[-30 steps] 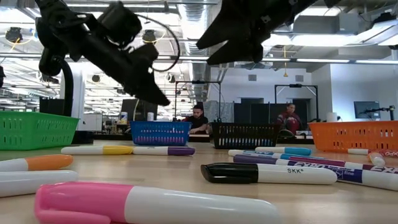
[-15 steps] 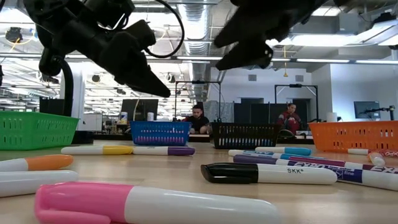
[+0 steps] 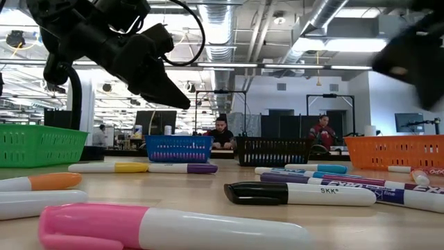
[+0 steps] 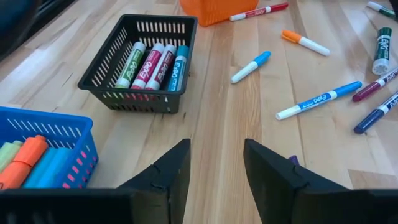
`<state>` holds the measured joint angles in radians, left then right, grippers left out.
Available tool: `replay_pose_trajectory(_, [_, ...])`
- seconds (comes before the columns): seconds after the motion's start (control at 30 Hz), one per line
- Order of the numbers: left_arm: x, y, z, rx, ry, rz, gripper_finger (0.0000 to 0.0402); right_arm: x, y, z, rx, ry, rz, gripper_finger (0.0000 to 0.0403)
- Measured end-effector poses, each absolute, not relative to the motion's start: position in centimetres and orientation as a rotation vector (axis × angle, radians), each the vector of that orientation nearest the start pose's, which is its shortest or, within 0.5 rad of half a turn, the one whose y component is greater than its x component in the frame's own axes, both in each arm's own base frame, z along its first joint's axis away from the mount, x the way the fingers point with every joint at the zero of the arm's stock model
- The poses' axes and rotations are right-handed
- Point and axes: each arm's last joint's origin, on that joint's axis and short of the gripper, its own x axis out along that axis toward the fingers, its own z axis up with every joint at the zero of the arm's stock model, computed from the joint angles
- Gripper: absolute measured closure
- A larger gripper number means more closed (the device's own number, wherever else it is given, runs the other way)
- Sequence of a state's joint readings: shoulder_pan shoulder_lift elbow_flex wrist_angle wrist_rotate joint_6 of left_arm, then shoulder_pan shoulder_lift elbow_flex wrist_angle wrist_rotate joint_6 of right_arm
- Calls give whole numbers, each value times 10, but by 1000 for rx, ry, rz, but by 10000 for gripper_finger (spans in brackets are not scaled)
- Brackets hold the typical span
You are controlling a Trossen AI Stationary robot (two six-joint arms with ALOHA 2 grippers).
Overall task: Pick & Place Markers
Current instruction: Put the green marker pen into the black basket
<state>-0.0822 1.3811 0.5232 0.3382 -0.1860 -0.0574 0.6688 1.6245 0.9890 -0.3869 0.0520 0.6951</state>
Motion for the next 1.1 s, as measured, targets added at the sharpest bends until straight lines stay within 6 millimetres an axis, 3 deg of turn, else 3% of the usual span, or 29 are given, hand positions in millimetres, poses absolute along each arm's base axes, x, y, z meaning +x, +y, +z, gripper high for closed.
replay_pose_trajectory(0.2, [259, -16, 169, 13, 512, 116, 257, 222, 210, 181, 289, 1202, 56, 138])
replay_pose_trajectory(0.43, [259, -16, 169, 13, 512, 116, 257, 210, 221, 181, 310, 1166, -4, 138])
replay_pose_trajectory(0.8, [259, -16, 169, 13, 512, 115, 257, 221, 222, 134, 171, 1294, -56, 138])
replay_pose_trajectory(0.93, [259, -16, 169, 13, 512, 115, 257, 227, 219, 125, 165, 1311, -87, 141])
replay_pose_trajectory(1.1, [259, -16, 169, 13, 512, 115, 257, 227, 217, 125, 119, 1318, -65, 190])
